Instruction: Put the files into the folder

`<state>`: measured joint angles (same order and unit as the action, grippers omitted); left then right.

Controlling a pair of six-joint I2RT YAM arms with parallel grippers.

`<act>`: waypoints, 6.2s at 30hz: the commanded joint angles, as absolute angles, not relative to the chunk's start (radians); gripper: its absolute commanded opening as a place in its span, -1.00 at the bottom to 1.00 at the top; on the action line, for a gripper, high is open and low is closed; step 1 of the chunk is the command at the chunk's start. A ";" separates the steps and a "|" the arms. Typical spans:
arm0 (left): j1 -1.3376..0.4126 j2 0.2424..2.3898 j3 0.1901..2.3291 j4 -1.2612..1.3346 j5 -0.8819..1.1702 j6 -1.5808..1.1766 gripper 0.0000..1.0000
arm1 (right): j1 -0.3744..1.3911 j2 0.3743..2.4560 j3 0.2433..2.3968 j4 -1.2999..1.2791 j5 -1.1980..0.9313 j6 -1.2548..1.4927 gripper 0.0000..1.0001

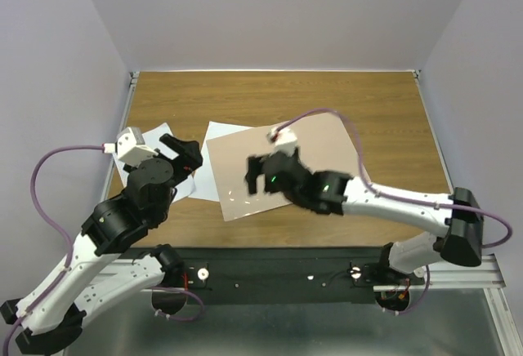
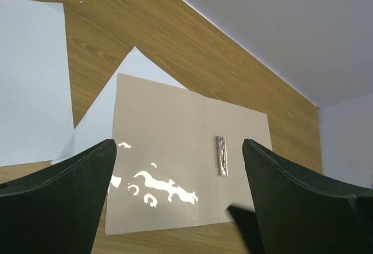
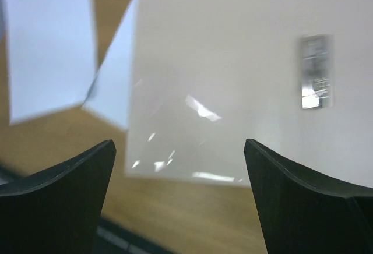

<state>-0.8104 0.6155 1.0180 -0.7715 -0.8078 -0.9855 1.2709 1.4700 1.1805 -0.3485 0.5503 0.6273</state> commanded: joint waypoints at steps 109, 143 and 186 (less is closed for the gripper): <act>-0.712 1.927 1.272 -0.291 -0.106 -0.687 -0.03 | 0.512 1.134 0.698 -0.405 0.554 0.781 1.00; -0.764 2.128 1.448 -0.552 -0.210 -0.772 -0.95 | 0.511 1.144 0.684 -0.403 0.532 0.776 1.00; -0.761 2.123 1.404 -0.545 -0.115 -0.976 -1.00 | 0.617 1.494 0.729 0.055 -0.140 0.634 0.12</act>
